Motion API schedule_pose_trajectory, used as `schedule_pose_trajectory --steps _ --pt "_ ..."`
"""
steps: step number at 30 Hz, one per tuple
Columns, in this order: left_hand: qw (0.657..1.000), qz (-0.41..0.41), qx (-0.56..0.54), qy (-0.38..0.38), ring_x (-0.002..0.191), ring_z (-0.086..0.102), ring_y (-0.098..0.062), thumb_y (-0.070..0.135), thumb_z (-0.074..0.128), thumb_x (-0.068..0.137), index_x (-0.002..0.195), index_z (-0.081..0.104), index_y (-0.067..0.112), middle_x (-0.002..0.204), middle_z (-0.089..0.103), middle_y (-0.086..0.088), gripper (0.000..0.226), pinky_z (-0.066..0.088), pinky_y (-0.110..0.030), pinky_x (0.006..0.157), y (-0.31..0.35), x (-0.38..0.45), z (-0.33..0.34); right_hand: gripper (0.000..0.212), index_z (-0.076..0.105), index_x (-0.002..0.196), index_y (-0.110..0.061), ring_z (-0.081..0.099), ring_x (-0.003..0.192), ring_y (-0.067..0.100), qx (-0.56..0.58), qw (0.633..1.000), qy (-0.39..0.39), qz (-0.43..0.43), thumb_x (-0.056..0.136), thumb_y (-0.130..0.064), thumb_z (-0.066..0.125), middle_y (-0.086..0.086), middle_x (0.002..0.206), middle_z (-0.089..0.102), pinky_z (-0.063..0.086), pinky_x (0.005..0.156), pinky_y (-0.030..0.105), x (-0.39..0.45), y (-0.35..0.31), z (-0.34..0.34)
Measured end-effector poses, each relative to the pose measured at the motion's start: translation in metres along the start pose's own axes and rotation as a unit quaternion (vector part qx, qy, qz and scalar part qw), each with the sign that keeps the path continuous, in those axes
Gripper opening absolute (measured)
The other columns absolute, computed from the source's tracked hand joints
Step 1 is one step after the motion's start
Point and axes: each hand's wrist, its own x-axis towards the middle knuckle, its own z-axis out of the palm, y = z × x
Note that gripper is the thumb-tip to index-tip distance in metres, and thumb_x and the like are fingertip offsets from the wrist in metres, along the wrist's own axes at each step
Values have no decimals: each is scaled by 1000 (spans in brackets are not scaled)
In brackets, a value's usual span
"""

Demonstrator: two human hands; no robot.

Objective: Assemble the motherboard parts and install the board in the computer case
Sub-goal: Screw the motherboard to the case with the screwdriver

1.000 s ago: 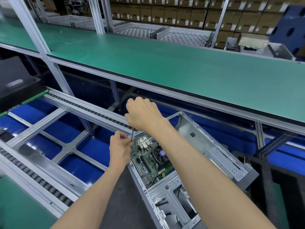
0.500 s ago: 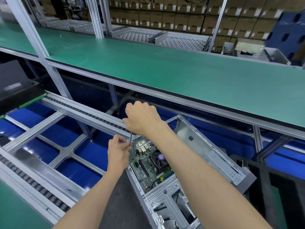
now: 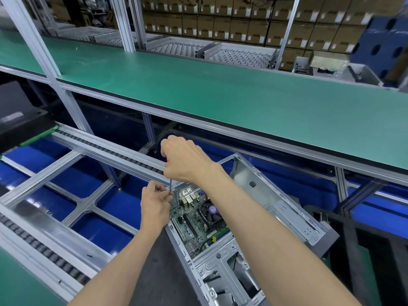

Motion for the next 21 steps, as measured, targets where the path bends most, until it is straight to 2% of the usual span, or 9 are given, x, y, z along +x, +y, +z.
schedule_pose_trajectory --steps 2,6,8,11,14,16,18,21 --pt "1000 5 8 1 68 52 -20 -2 69 85 83 52 16 95 49 -6 25 38 -16 41 0 0 0 16 47 93 -14 46 76 27 -16 1000 18 10 86 -18 61 1 89 44 29 59 33 1 -1 1" --pt "999 14 34 -8 75 50 -16 2 70 86 83 54 15 94 48 -1 21 39 -14 47 2 0 -1 20 40 86 -17 43 70 28 -106 992 69 27 96 -24 55 2 82 44 29 61 37 3 -2 6" --pt "1000 5 18 -7 69 51 -17 0 69 86 85 53 15 95 49 -4 22 39 -16 42 3 -1 -1 21 41 87 -17 46 71 27 -91 995 45 21 91 -28 59 -1 80 40 29 61 37 3 -2 3" --pt "1000 5 11 -1 67 50 -15 -2 68 86 84 53 15 95 49 -6 23 38 -14 40 2 -2 -1 25 43 92 -17 47 75 26 -20 1000 -9 3 79 -19 63 0 90 43 32 62 36 2 -1 -2" --pt "1000 4 11 1 70 52 -15 -1 69 86 84 53 16 94 49 -3 24 39 -16 42 2 -1 -1 23 42 93 -16 48 76 27 -3 1000 2 9 83 -15 62 1 87 43 31 58 33 0 0 0" --pt "1000 14 25 -4 76 53 -18 0 70 86 83 53 19 92 49 1 25 39 -19 47 1 0 -1 22 38 91 -14 48 75 30 -48 998 30 14 91 -20 59 -1 79 38 30 58 35 1 -1 4" --pt "1000 11 25 -4 77 54 -20 1 70 86 82 53 20 92 49 2 26 38 -22 50 1 0 -1 25 36 92 -14 44 73 29 -77 996 47 18 95 -26 58 0 79 36 31 61 38 2 -2 6" --pt "1000 -1 15 0 75 55 -19 2 71 85 82 52 22 94 50 -1 27 38 -22 50 -1 1 0 28 38 93 -16 46 75 27 -48 999 19 4 86 -23 64 -1 83 37 30 60 35 3 -2 6"
